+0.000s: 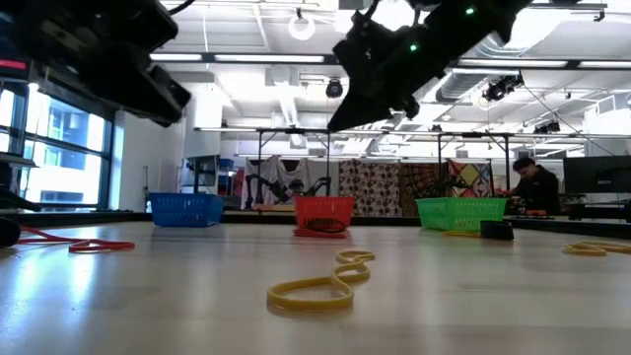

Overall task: Sort rubber bands into baskets
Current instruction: Put the red rubber band into the blue bin

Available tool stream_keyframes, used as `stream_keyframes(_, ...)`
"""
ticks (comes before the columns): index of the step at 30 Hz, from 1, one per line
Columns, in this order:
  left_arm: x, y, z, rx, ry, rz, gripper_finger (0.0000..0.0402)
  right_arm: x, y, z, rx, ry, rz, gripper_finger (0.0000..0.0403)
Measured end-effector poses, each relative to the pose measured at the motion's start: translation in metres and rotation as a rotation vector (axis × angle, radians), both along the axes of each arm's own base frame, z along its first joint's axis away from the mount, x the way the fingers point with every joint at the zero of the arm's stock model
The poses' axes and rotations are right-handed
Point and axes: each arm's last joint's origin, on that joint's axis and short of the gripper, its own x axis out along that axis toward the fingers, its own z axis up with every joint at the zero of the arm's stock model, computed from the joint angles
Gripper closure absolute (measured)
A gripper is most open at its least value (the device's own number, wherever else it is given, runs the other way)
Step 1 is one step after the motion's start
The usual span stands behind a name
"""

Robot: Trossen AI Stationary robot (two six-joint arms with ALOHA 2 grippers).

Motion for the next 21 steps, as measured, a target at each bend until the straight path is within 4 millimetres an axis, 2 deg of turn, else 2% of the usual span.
stream_keyframes(5,-0.007,-0.012,-0.002,-0.048,0.145,-0.026,0.0400,-0.010,0.029,-0.009,-0.003,-0.058,0.014,0.0403)
stream_keyframes(10,-0.019,-0.024,-0.009,-0.073,0.291,-0.038,0.0393,-0.019,0.044,-0.015,-0.019,-0.086,-0.033,0.0403)
stream_keyframes(21,-0.029,-0.044,-0.028,0.097,0.405,0.013,0.0316,-0.023,0.057,-0.014,-0.040,-0.105,-0.038,0.0403)
